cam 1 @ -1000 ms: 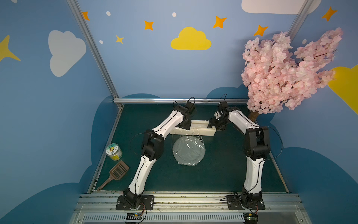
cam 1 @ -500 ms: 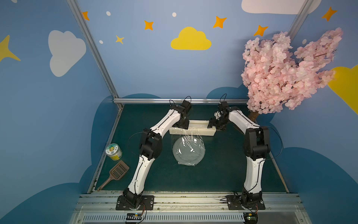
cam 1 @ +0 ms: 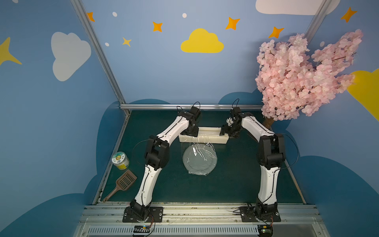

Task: Wrap the plate with plastic wrap
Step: Tear off the plastic wrap from the plastic wrap cutting box.

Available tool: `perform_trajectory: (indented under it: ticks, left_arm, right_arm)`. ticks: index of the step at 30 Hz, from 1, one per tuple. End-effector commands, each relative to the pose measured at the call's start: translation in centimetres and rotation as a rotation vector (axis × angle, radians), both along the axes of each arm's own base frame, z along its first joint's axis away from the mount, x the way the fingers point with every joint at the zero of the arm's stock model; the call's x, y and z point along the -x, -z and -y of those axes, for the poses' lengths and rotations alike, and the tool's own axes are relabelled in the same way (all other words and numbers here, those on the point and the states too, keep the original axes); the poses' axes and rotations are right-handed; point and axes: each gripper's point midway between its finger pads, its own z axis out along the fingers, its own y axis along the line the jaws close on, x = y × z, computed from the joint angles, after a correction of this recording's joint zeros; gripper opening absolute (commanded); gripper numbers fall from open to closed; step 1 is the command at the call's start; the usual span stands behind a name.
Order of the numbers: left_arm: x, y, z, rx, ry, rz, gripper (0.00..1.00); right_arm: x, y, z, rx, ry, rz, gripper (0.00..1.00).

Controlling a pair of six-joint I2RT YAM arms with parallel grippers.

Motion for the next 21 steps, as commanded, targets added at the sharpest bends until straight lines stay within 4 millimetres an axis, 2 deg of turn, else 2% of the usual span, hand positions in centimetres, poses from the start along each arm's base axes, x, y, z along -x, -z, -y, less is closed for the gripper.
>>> perform_trajectory:
  ticks: [1, 12, 21]
  left_arm:
    - [-0.4, 0.5, -7.7, -0.174, -0.126, -0.023, 0.70]
    - [-0.1, 0.1, -10.8, -0.163, -0.173, -0.018, 0.70]
    - [0.1, 0.1, -11.1, -0.162, -0.160, -0.018, 0.70]
  right_arm:
    - [3.0, 5.4, 3.3, 0.191, 0.017, -0.174, 0.75]
    - [3.0, 5.7, 3.7, 0.210, 0.024, -0.184, 0.75]
    - [2.7, 5.3, 3.6, 0.215, 0.019, -0.180, 0.75]
